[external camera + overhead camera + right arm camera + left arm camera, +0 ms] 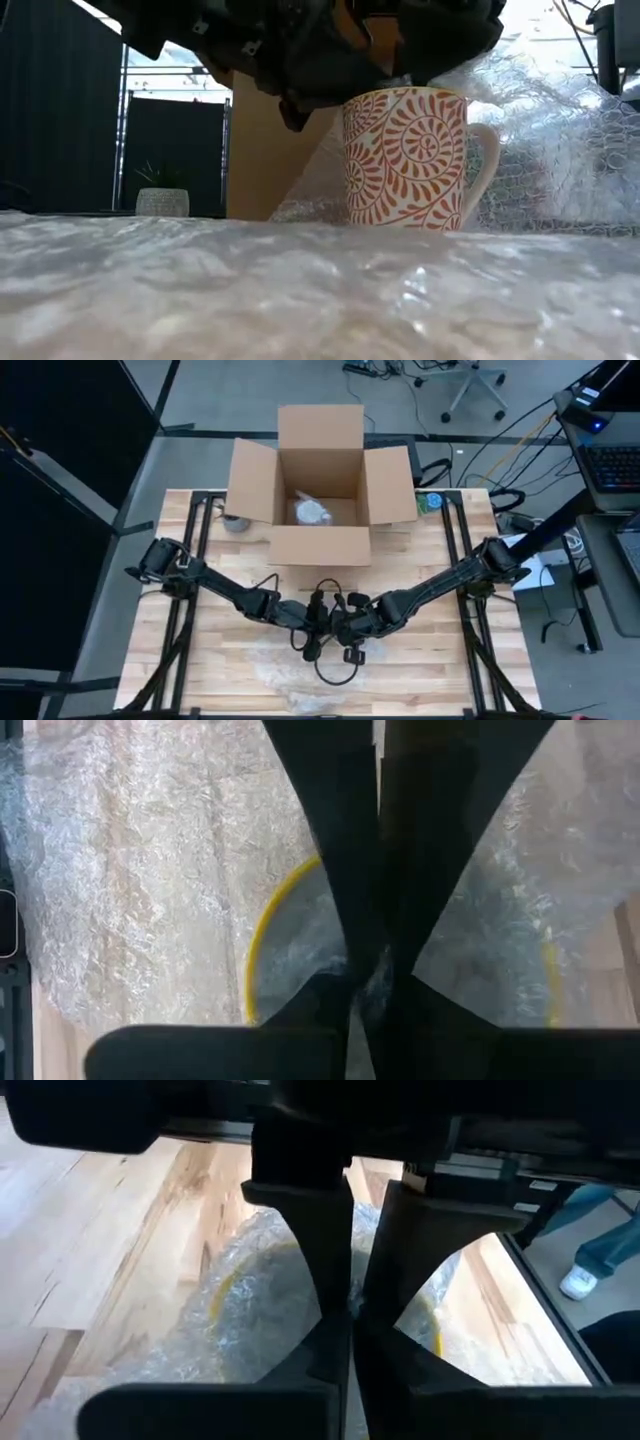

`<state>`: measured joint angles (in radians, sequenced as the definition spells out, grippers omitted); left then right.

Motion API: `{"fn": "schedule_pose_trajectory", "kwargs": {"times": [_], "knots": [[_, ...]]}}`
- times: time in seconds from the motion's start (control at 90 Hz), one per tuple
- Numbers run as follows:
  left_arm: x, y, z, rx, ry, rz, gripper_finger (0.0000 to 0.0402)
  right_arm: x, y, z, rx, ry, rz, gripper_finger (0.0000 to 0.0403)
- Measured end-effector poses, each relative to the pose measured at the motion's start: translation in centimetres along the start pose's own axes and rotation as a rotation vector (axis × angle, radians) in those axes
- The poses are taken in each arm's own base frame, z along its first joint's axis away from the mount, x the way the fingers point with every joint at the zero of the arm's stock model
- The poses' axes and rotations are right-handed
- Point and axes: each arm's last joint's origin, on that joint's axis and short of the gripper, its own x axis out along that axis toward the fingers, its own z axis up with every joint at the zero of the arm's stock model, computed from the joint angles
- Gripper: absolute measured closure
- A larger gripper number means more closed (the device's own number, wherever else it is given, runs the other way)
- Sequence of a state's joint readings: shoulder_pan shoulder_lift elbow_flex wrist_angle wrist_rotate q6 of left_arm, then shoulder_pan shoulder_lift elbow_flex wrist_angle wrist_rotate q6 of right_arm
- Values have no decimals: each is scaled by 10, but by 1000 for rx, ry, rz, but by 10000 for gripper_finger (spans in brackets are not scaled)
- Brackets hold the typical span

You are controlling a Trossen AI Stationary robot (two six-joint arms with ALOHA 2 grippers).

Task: Wrap mug
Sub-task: Wrap the orange mug with bubble wrap

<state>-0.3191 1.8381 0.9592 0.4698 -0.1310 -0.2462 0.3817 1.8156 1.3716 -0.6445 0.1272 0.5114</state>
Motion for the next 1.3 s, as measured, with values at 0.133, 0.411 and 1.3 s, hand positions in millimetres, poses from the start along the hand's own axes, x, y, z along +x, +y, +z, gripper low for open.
{"fn": "schedule_pose_trajectory", "kwargs": {"times": [0.133,0.411,1.3], "knots": [[0,0,1,0,-5,0,401,-17,-3,1,4,-17,9,399],[0,1,-3,6,23,9,401,-68,-8,8,26,-138,51,399],[0,1,-2,18,15,7,401,34,1,-6,21,72,-53,326]]}}
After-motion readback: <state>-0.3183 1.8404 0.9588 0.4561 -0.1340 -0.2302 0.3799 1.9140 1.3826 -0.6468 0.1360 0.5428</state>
